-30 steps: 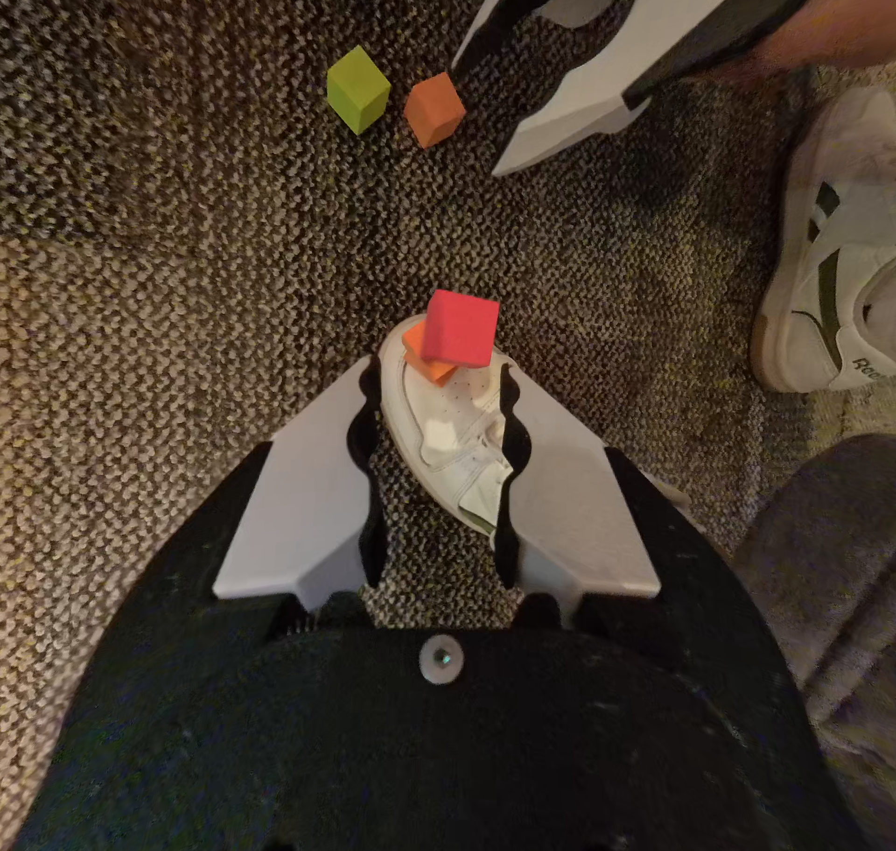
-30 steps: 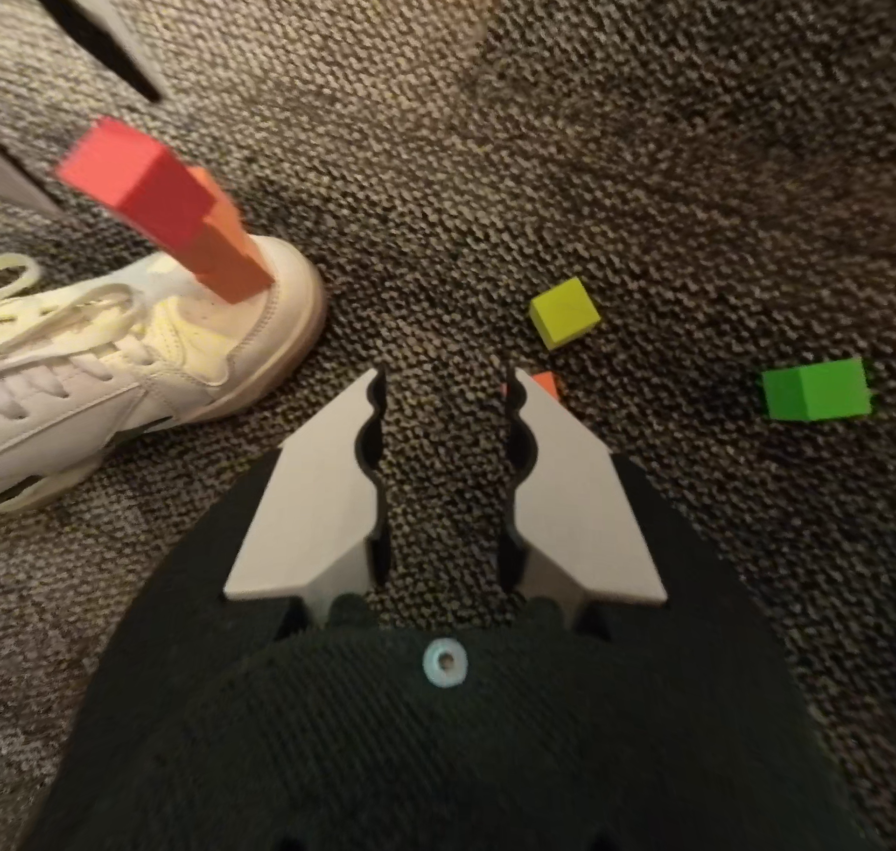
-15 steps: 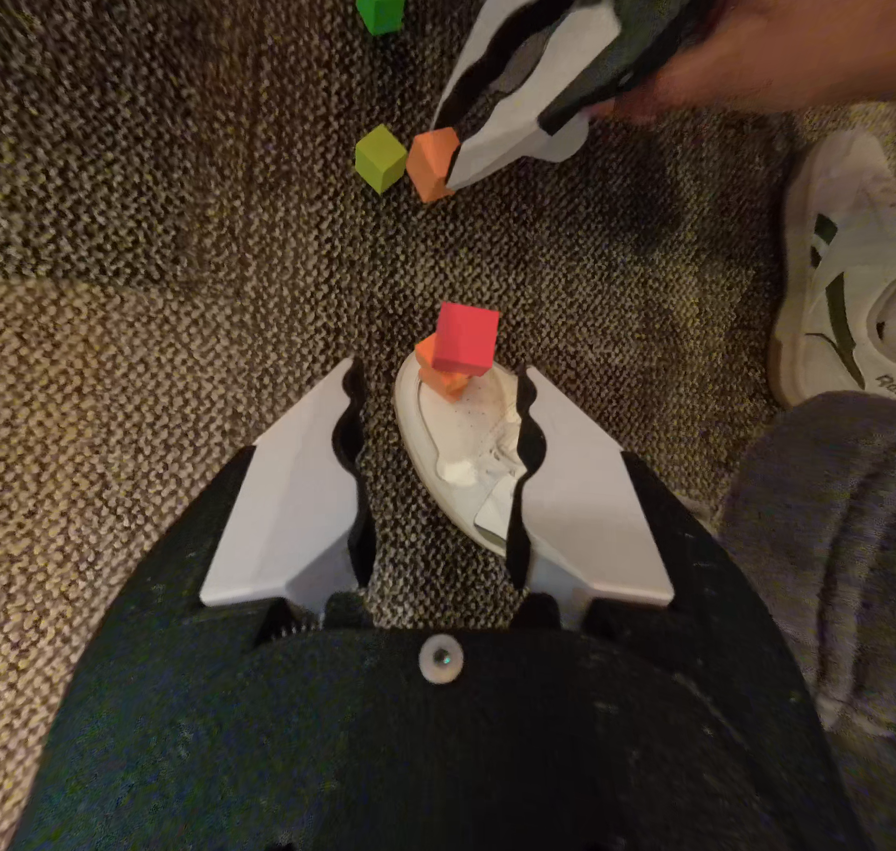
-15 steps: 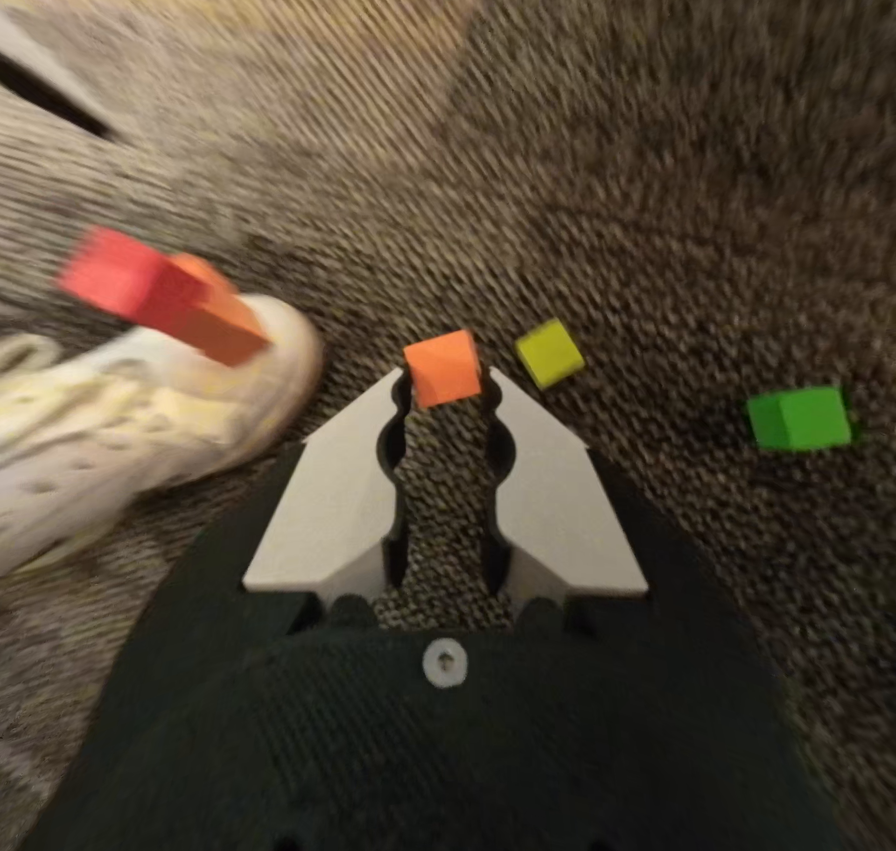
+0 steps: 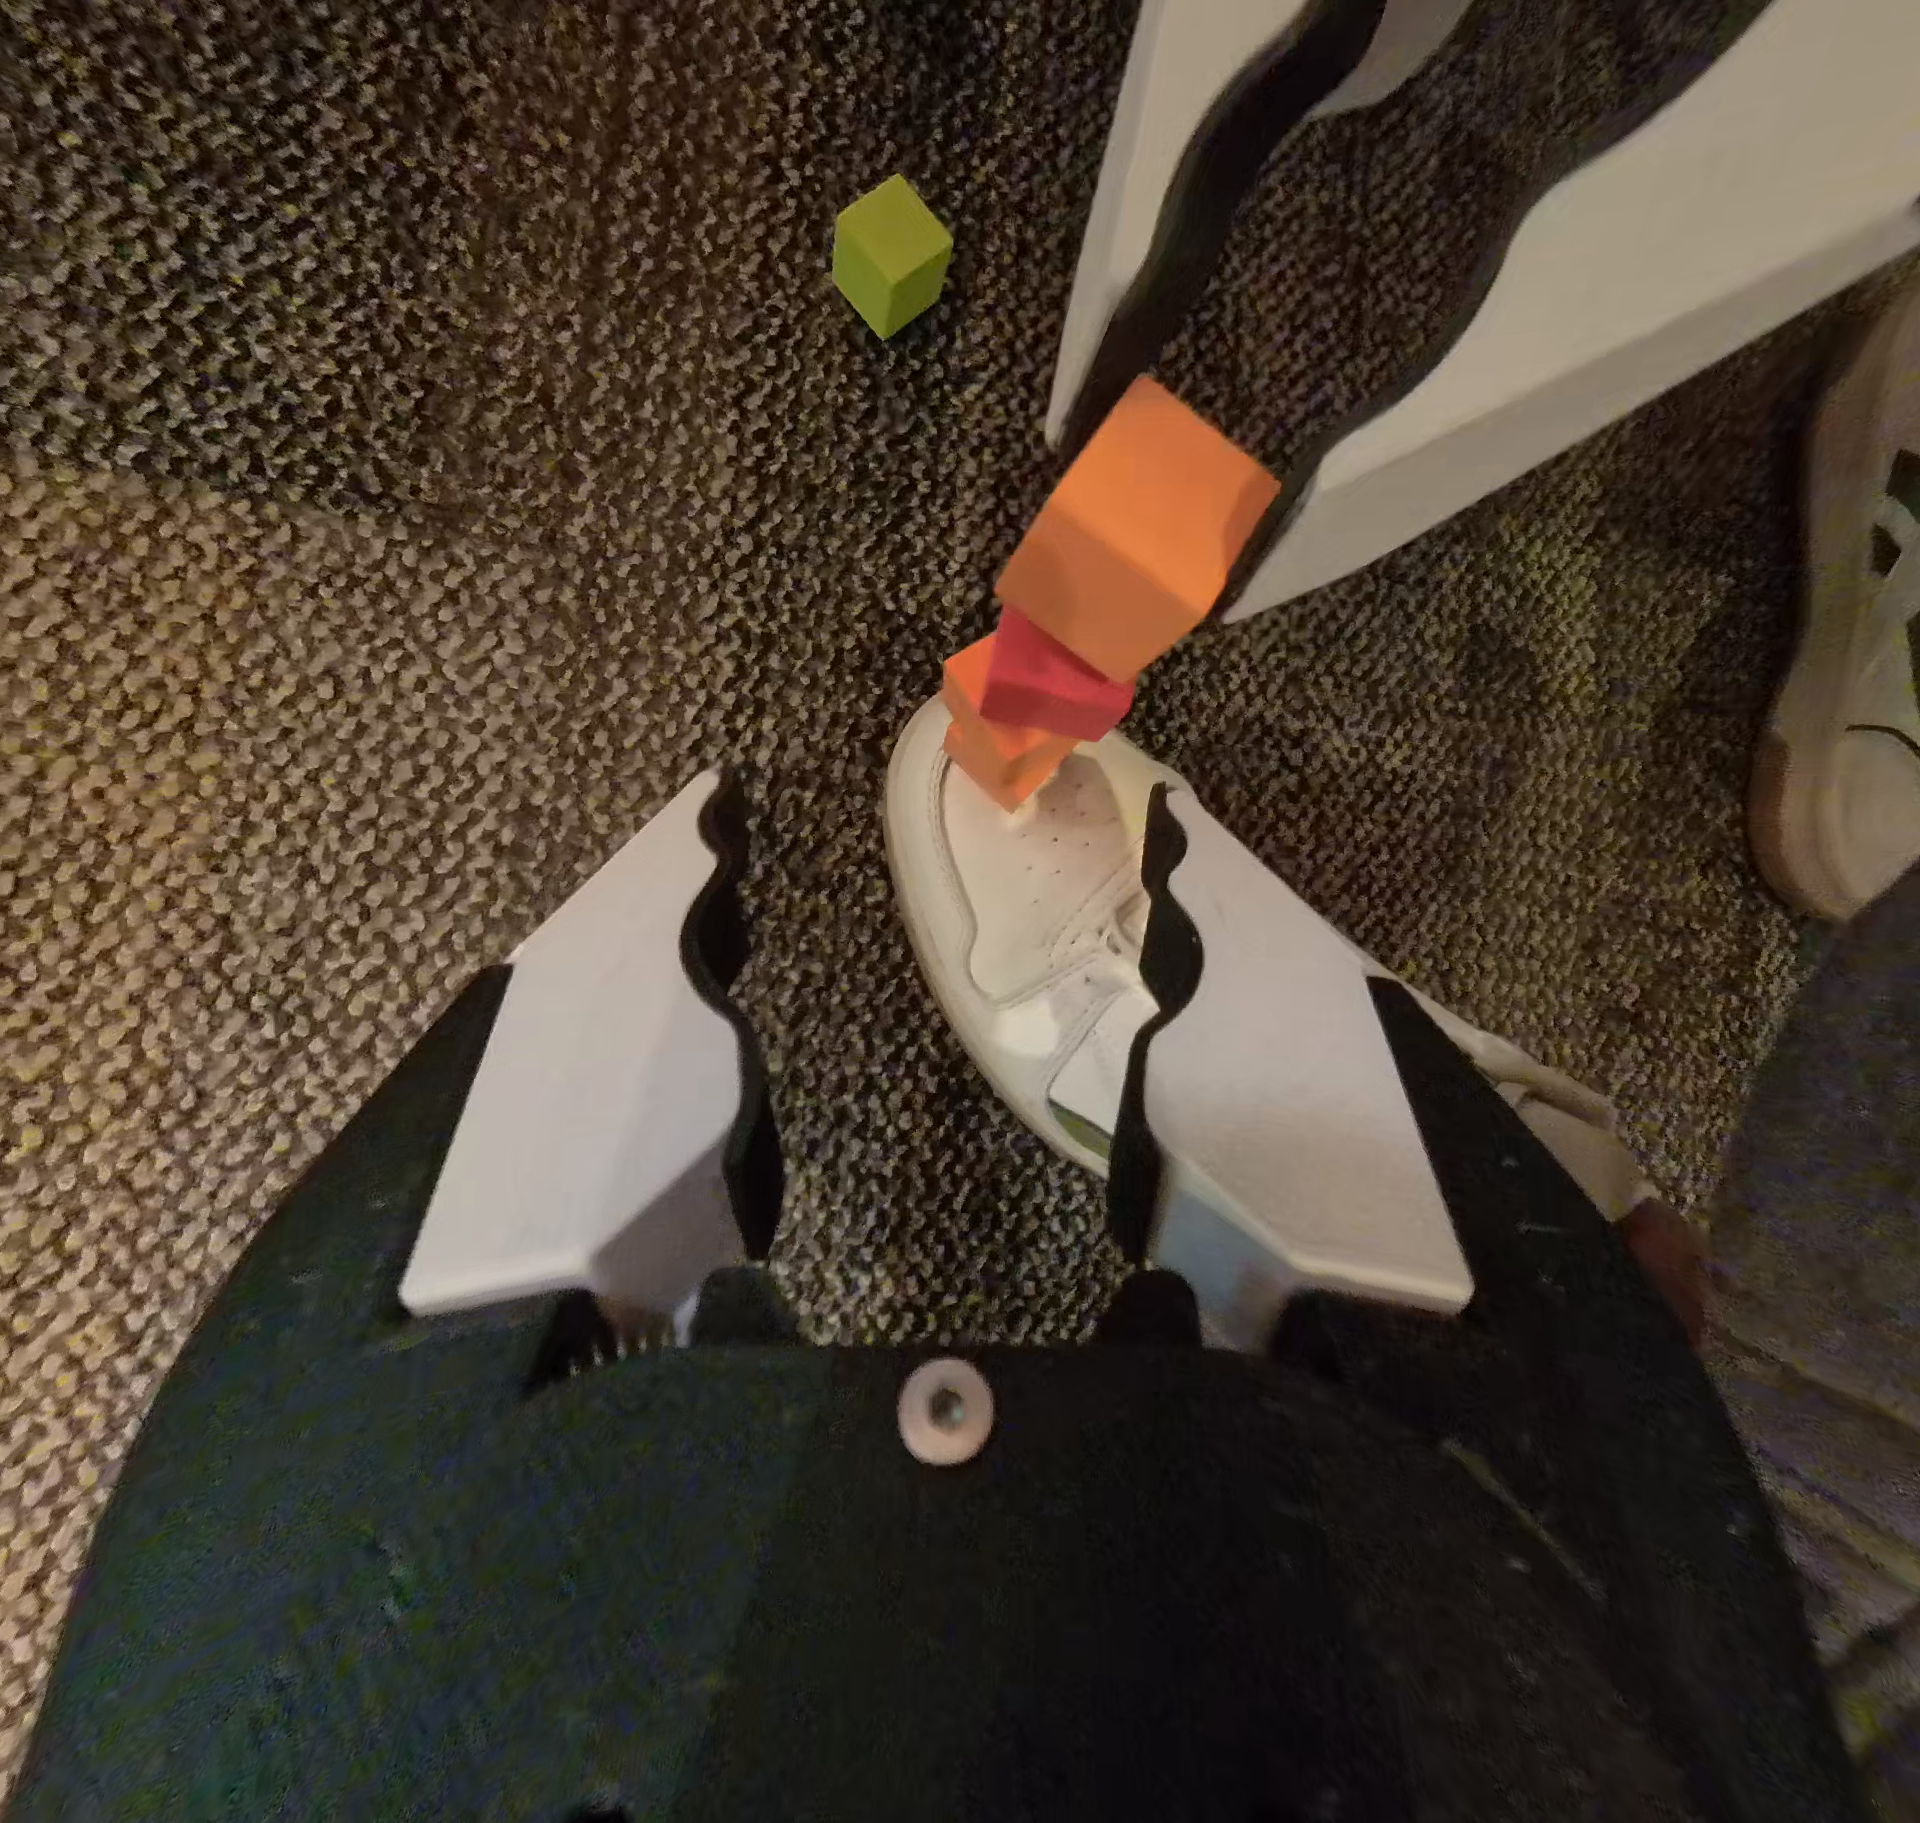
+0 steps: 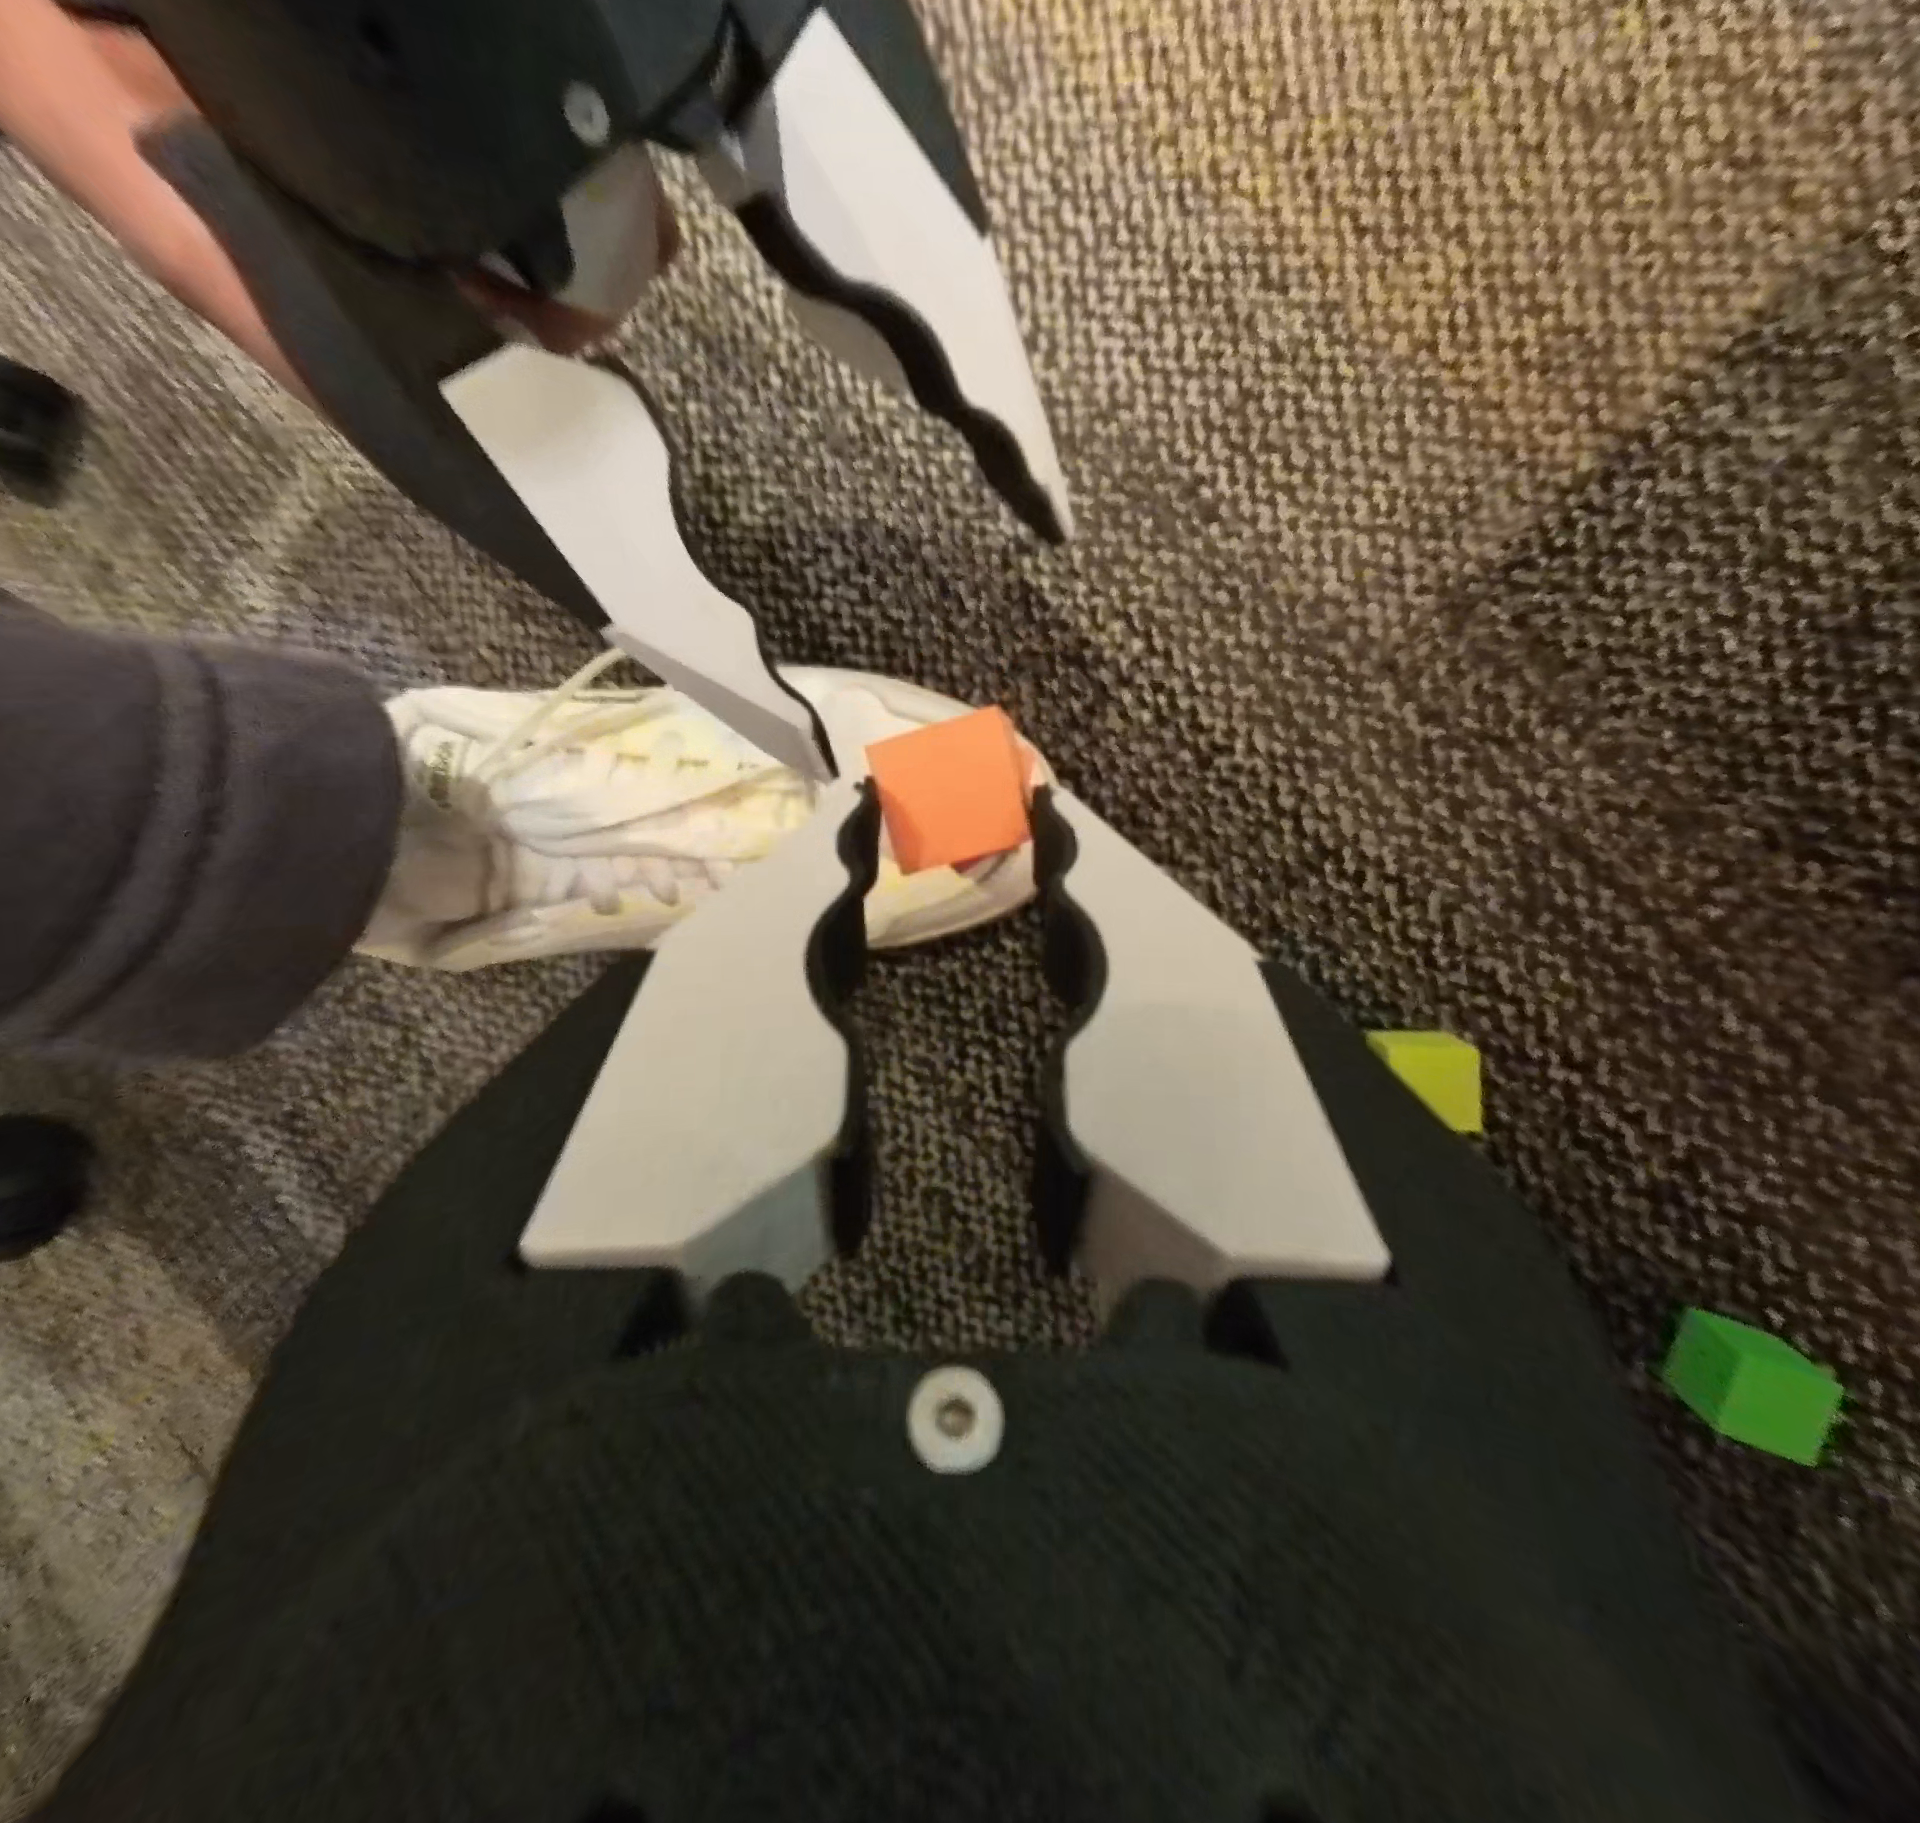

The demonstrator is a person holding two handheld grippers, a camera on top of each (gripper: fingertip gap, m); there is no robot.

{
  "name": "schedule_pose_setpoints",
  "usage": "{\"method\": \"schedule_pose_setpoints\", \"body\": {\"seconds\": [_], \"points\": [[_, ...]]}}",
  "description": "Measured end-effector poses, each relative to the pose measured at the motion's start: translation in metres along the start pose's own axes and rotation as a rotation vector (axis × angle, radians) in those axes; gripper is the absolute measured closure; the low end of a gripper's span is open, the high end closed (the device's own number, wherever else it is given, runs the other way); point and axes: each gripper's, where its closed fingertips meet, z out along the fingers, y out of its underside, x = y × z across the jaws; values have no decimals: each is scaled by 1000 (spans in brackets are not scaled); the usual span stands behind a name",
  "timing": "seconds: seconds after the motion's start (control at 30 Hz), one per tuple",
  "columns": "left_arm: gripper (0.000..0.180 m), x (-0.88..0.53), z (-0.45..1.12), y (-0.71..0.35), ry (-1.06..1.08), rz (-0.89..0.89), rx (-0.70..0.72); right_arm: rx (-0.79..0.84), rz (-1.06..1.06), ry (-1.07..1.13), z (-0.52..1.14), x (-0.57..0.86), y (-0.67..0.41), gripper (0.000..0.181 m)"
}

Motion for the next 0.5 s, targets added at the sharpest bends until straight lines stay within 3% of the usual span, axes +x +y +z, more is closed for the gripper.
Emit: {"method": "schedule_pose_setpoints", "body": {"seconds": [0.17,0.3,0.5], "points": [[105,-1,0,1,-1,-3,2,-35,-29,27,8,-1,6,154],[105,2,0,1,12,-1,4,-28,-17,18,9,-2,7,142],[100,4,-6,0,15,14,5,115,71,11,-16,10,5,134]]}}
